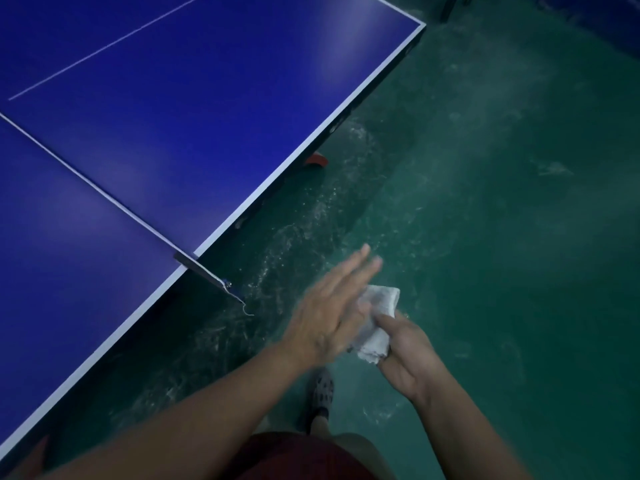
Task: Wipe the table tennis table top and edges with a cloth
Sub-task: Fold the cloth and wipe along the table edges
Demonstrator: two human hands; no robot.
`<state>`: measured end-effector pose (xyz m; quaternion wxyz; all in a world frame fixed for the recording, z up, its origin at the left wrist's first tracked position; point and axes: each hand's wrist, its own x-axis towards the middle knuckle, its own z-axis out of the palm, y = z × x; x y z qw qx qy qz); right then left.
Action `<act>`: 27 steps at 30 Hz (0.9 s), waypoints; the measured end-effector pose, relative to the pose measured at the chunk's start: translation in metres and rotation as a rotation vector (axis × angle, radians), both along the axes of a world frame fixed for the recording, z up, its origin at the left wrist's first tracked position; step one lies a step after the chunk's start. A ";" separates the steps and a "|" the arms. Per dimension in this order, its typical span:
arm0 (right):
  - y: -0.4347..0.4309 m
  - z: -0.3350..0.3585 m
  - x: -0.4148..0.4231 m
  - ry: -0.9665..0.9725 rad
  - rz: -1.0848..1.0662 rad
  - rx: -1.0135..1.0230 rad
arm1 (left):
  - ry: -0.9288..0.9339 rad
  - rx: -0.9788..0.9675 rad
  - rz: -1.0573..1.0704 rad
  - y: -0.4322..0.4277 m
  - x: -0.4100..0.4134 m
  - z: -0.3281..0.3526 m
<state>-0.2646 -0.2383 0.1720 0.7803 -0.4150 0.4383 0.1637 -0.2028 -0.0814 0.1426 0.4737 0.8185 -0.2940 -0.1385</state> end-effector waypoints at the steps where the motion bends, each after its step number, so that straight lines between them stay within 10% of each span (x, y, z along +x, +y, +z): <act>1: 0.003 0.000 0.001 -0.010 0.030 0.007 | 0.064 0.132 -0.087 0.001 0.000 -0.013; 5: -0.007 -0.005 0.001 0.023 -0.031 -0.010 | 0.616 0.556 0.142 0.026 0.012 -0.045; 12: -0.006 -0.004 -0.009 -0.079 -0.017 0.109 | 0.787 -0.052 0.222 0.025 0.009 0.013; 22: 0.018 -0.010 0.005 -0.222 0.016 0.100 | 0.386 -0.061 0.239 0.033 0.006 0.042; 27: 0.019 -0.018 0.007 -0.228 0.211 -0.644 | 0.307 -0.036 0.296 0.028 0.016 0.047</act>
